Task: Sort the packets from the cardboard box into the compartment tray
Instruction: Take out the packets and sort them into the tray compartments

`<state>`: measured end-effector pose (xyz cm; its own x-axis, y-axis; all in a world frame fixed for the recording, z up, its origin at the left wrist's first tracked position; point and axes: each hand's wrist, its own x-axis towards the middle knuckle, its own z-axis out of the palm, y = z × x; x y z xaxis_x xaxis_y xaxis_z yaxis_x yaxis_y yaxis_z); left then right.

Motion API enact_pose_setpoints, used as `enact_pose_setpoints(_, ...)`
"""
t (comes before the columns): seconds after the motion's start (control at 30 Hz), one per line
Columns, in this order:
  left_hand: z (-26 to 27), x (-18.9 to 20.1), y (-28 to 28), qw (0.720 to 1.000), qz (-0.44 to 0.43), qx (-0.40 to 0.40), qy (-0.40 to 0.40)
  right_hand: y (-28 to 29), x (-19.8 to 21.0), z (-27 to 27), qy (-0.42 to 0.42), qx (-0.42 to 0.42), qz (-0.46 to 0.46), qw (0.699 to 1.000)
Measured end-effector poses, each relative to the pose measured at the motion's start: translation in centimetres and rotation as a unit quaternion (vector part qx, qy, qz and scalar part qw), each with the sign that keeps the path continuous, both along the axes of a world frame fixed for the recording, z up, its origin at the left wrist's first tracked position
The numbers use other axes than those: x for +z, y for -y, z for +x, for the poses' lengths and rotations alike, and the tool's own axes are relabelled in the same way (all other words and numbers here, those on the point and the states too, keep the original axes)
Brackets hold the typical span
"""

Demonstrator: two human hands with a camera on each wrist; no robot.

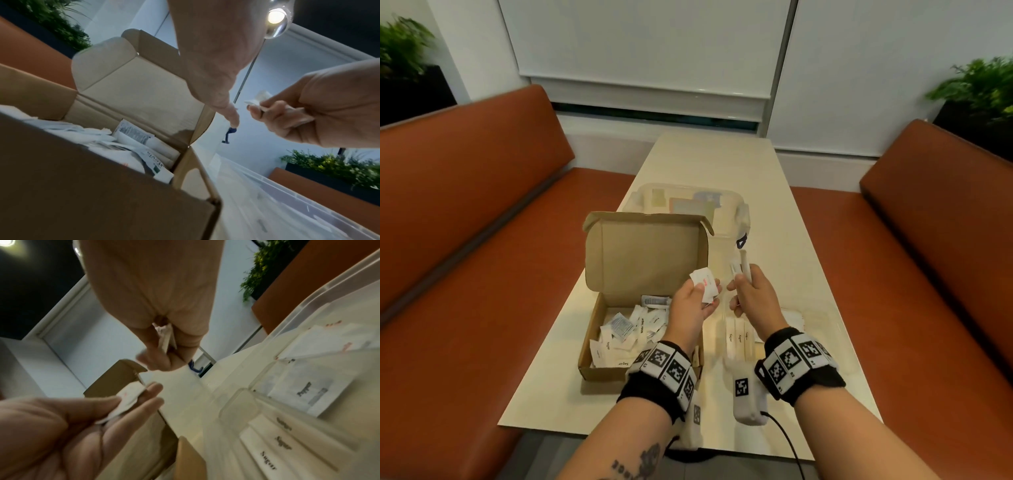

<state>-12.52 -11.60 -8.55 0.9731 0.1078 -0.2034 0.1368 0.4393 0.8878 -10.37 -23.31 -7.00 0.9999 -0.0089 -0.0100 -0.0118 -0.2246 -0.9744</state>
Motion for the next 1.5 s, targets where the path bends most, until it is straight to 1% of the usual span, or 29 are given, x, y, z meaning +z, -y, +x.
enact_pose_setpoints(0.07,0.0,0.0,0.4,1.000,0.005,-0.011,-0.015,0.8,-0.1,-0.1,0.005,0.002,-0.009,1.000)
enact_pose_setpoints(0.13,0.1,0.0,1.1,0.999,0.008,-0.027,-0.027,1.4,-0.3,-0.3,0.023,0.009,-0.045,0.999)
enact_pose_setpoints(0.23,0.1,0.1,2.3,0.998,0.026,-0.052,-0.021,1.9,-0.9,-0.8,0.062,0.042,-0.134,0.988)
enact_pose_setpoints(0.3,0.2,0.3,3.2,0.998,0.021,-0.059,-0.023,2.3,-1.3,-1.0,0.062,0.057,-0.187,0.979)
enact_pose_setpoints(0.37,0.4,0.5,3.9,0.998,-0.007,-0.058,-0.033,2.7,-1.4,-1.1,0.038,0.066,-0.199,0.977)
enact_pose_setpoints(0.47,0.6,0.8,4.6,0.992,-0.089,-0.065,-0.056,3.0,-1.3,-1.3,0.007,0.096,-0.222,0.970)
enact_pose_setpoints(0.5,0.7,0.8,4.8,0.991,-0.095,-0.071,-0.060,3.1,-1.3,-1.3,0.001,0.107,-0.226,0.968)
enact_pose_setpoints(0.57,1.0,0.6,5.2,0.994,-0.053,-0.076,-0.060,3.4,-1.4,-1.3,-0.008,0.124,-0.199,0.972)
enact_pose_setpoints(0.63,1.4,0.4,5.3,0.995,-0.023,-0.074,-0.055,3.8,-1.5,-1.4,-0.023,0.115,-0.134,0.984)
enact_pose_setpoints(0.7,1.8,0.2,5.2,0.996,-0.022,-0.074,-0.049,4.3,-1.6,-1.3,-0.045,0.065,-0.028,0.996)
enact_pose_setpoints(0.73,2.0,0.2,5.2,0.996,-0.019,-0.074,-0.047,4.6,-1.6,-1.2,-0.047,0.039,0.010,0.998)
enact_pose_setpoints(0.77,2.1,0.3,5.2,0.996,-0.016,-0.077,-0.042,4.9,-1.5,-0.9,-0.044,0.020,0.026,0.998)
enact_pose_setpoints(0.87,2.7,0.4,5.4,0.996,-0.004,-0.085,-0.030,5.4,-1.3,-0.1,-0.025,-0.003,-0.001,1.000)
enact_pose_setpoints(0.93,3.0,0.5,5.3,0.996,-0.001,-0.080,-0.027,5.7,-1.2,0.3,-0.012,-0.025,-0.003,1.000)
enact_pose_setpoints(1.03,3.5,0.3,5.1,0.998,0.000,-0.048,-0.032,6.6,-0.7,0.9,0.015,-0.070,0.009,0.997)
enact_pose_setpoints(1.1,3.8,0.1,5.0,0.998,0.032,-0.029,-0.040,7.4,0.1,1.4,0.050,-0.093,-0.019,0.994)
enact_pose_setpoints(1.17,4.1,-0.1,5.0,0.996,0.074,-0.024,-0.046,8.1,1.3,2.0,0.077,-0.086,-0.084,0.990)
enact_pose_setpoints(1.27,4.4,-0.3,5.0,0.991,0.118,-0.028,-0.048,8.6,3.0,2.8,0.088,-0.063,-0.158,0.981)
enact_pose_setpoints(1.33,4.5,-0.2,5.1,0.988,0.142,-0.033,-0.041,8.6,3.9,3.1,0.094,-0.051,-0.161,0.981)
enact_pose_setpoints(1.4,4.5,-0.1,5.1,0.987,0.156,-0.037,-0.023,8.5,4.5,3.3,0.096,-0.040,-0.140,0.985)
enact_pose_setpoints(1.5,4.5,0.2,5.1,0.987,0.151,-0.053,-0.001,8.2,4.8,3.2,0.099,-0.031,-0.116,0.988)
